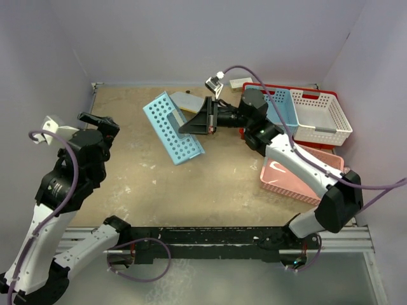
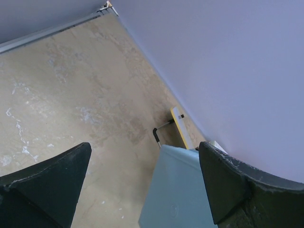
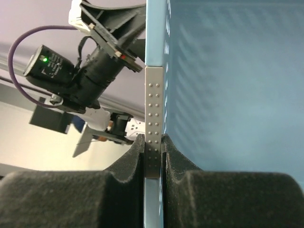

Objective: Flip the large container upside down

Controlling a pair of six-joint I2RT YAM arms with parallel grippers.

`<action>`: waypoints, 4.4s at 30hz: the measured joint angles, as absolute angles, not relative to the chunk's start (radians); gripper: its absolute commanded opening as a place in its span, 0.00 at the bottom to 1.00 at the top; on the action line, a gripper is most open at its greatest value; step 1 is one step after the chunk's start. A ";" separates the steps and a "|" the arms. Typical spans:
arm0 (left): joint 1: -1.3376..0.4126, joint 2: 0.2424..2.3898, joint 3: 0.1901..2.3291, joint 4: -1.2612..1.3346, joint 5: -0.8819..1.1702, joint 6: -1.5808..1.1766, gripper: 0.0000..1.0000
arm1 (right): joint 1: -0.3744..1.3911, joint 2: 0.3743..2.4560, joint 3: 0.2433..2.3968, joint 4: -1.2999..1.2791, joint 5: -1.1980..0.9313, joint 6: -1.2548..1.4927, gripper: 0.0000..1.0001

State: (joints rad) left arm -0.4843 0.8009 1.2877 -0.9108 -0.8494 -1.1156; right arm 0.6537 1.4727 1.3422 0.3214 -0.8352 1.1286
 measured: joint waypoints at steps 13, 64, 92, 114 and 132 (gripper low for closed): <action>-0.484 0.767 1.268 -0.878 -0.841 -1.090 0.91 | 0.747 1.763 1.143 1.120 -0.893 1.736 0.00; -0.484 1.066 1.175 -0.716 -0.295 -0.657 0.92 | 0.559 1.221 0.947 -0.487 -0.126 0.468 1.00; -0.484 1.000 1.123 -0.705 -0.231 -0.635 0.91 | 0.779 1.855 1.319 -0.083 -0.236 0.459 1.00; -0.923 1.633 1.185 -0.923 -0.905 -0.866 0.77 | 0.603 1.116 0.871 -0.431 0.149 0.558 1.00; -0.309 1.614 1.188 -0.691 -0.775 -0.615 0.80 | 0.603 1.154 0.871 -0.437 0.135 0.570 1.00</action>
